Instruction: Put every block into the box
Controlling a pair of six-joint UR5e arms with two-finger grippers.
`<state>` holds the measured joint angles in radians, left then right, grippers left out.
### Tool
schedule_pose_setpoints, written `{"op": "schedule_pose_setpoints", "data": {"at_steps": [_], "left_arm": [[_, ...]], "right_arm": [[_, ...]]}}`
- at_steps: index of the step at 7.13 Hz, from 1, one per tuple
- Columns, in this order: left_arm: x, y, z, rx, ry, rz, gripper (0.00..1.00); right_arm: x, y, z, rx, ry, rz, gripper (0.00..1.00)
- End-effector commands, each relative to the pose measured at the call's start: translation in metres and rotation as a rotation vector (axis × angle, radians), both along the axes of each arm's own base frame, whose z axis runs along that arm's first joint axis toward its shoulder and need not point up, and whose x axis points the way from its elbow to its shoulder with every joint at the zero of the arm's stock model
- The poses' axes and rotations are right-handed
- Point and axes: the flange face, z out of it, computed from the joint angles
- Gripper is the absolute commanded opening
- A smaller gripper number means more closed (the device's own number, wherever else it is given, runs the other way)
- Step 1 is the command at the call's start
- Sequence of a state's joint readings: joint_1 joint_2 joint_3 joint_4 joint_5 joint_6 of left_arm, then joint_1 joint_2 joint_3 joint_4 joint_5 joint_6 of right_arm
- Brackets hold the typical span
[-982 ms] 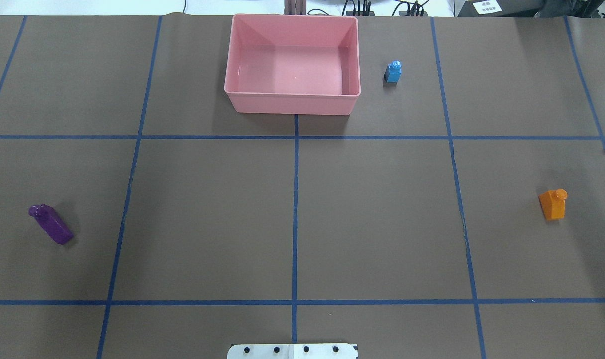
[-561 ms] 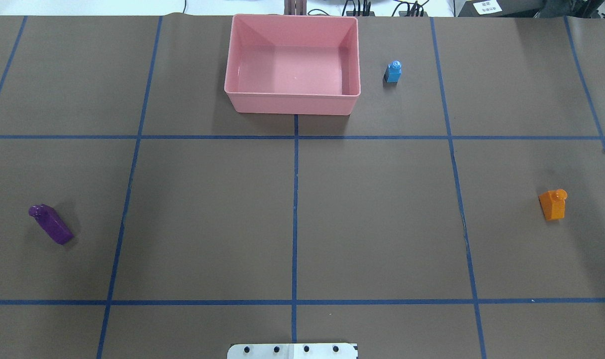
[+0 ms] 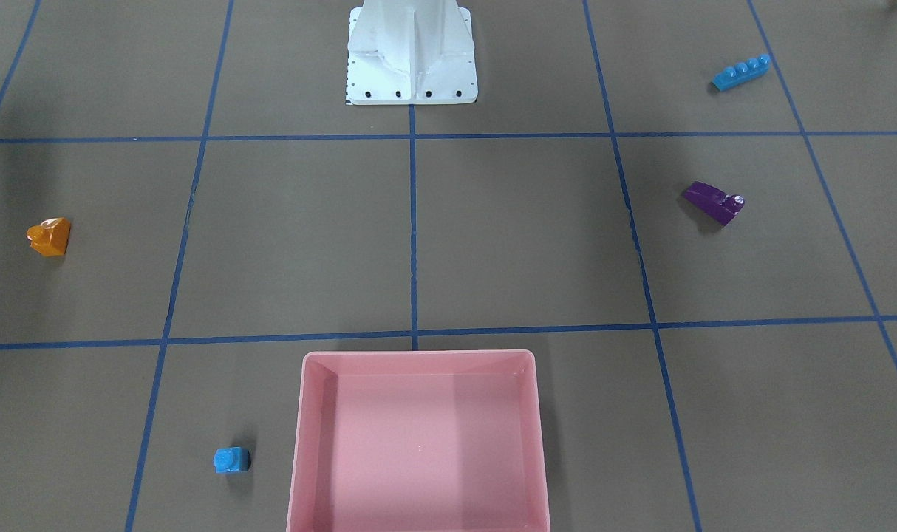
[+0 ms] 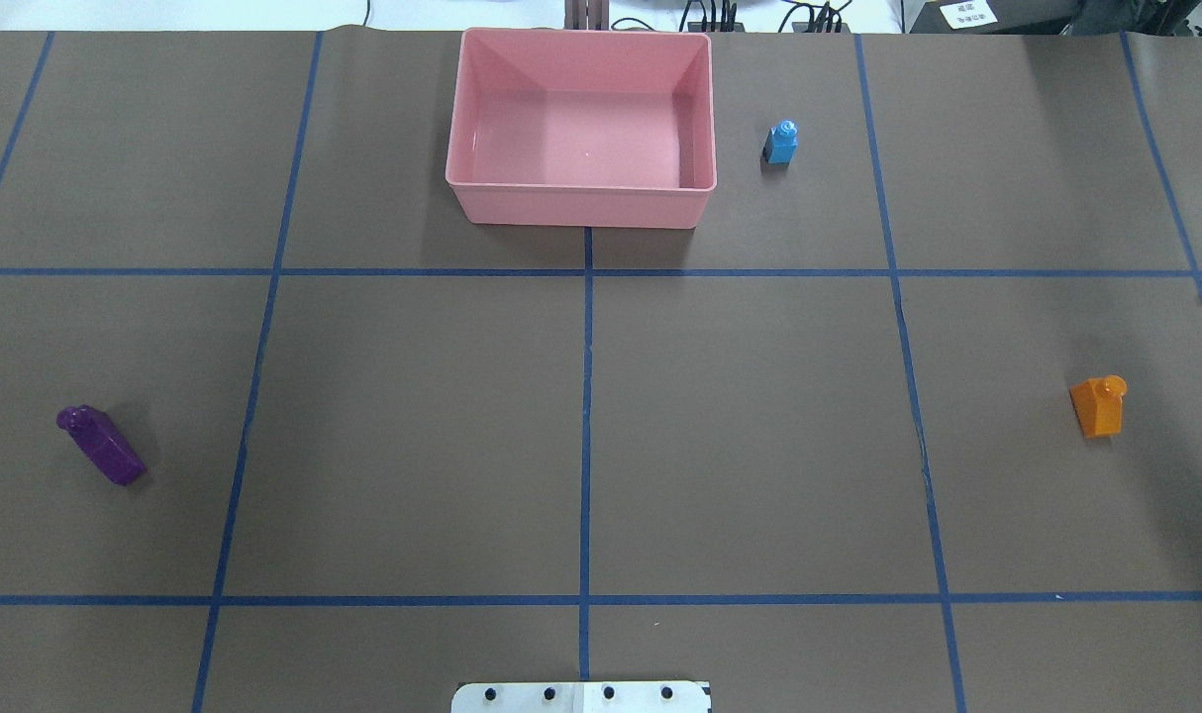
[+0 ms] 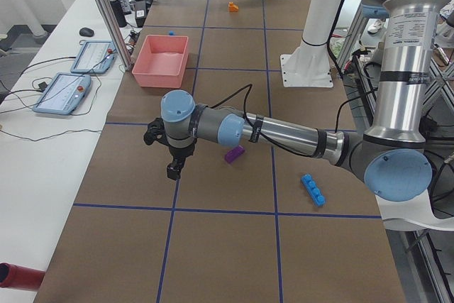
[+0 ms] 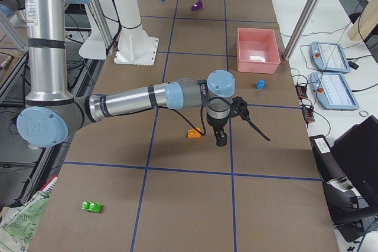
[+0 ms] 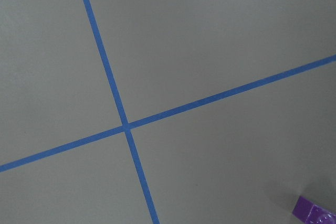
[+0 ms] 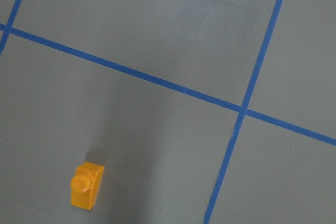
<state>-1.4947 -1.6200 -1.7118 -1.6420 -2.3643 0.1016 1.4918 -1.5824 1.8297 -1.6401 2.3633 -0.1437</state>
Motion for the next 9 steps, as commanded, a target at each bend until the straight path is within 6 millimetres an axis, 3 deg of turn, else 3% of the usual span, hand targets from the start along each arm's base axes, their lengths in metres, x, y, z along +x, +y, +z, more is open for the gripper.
{"op": "schedule_pose_setpoints", "data": {"at_steps": [1,2,3,4,5,6,7,9], "left_arm": [[0.001,-0.007,0.028,0.037,0.005,-0.007,1.00],[0.001,-0.009,0.035,0.043,0.011,-0.025,1.00],[0.002,-0.009,0.034,0.033,0.015,-0.040,1.00],[0.002,-0.009,0.033,0.035,0.016,-0.041,1.00],[0.002,-0.009,0.033,0.035,0.017,-0.041,1.00],[0.002,-0.009,0.033,0.034,0.018,-0.042,1.00],[0.002,-0.009,0.033,0.034,0.018,-0.042,1.00],[0.002,-0.009,0.032,0.035,0.019,-0.041,1.00]], "right_arm": [[-0.059,-0.007,-0.016,-0.067,-0.038,0.050,1.00],[-0.099,-0.004,-0.020,-0.112,-0.022,0.103,1.00],[-0.147,0.010,-0.013,-0.099,0.028,0.189,1.00],[-0.182,0.034,0.010,-0.103,0.021,0.237,1.00],[-0.200,0.046,0.035,-0.108,-0.021,0.252,1.00],[-0.203,0.060,0.076,-0.088,-0.043,0.249,1.00],[-0.204,0.063,0.086,-0.089,-0.057,0.264,1.00],[-0.229,0.072,0.087,-0.091,-0.035,0.250,1.00]]}}
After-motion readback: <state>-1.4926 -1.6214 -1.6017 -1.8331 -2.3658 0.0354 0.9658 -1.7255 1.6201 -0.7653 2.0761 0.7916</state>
